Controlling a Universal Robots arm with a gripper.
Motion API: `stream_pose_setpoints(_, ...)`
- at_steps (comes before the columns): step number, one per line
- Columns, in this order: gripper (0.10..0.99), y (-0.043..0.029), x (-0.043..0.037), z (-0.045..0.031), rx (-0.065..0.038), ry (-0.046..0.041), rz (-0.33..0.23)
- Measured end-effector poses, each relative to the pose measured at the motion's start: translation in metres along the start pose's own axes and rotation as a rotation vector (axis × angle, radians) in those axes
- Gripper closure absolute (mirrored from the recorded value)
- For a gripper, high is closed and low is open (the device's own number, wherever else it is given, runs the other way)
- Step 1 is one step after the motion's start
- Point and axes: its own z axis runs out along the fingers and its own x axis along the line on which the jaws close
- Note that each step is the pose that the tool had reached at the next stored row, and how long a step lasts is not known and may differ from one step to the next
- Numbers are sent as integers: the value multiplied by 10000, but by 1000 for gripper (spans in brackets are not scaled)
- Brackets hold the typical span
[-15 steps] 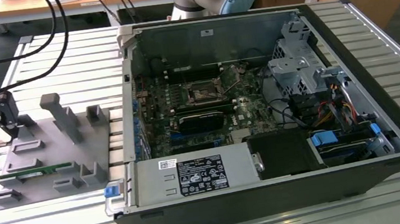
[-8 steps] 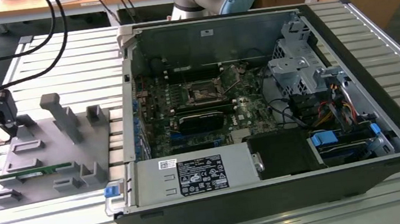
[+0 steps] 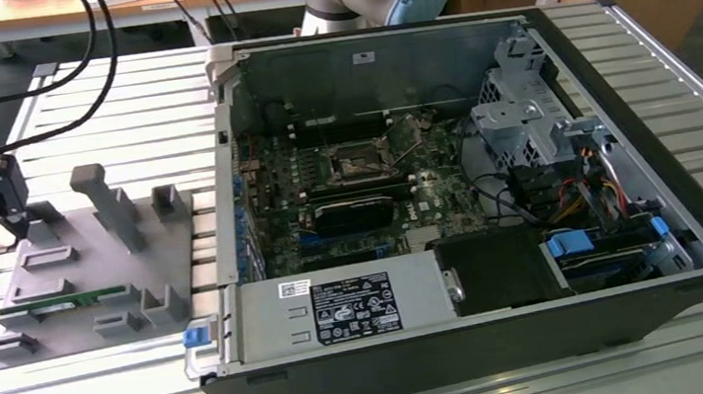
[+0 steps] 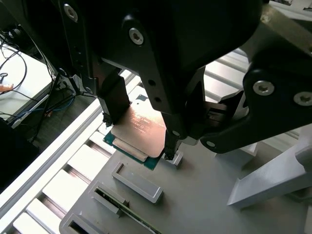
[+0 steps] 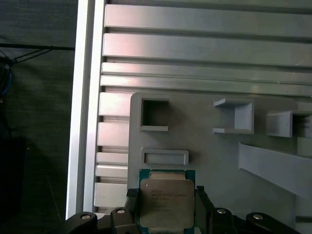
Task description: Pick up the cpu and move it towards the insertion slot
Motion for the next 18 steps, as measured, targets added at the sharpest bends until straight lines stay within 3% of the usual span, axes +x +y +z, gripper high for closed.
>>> stream_pose_setpoints(18, 545, 9, 0, -91, 12, 1, 0)
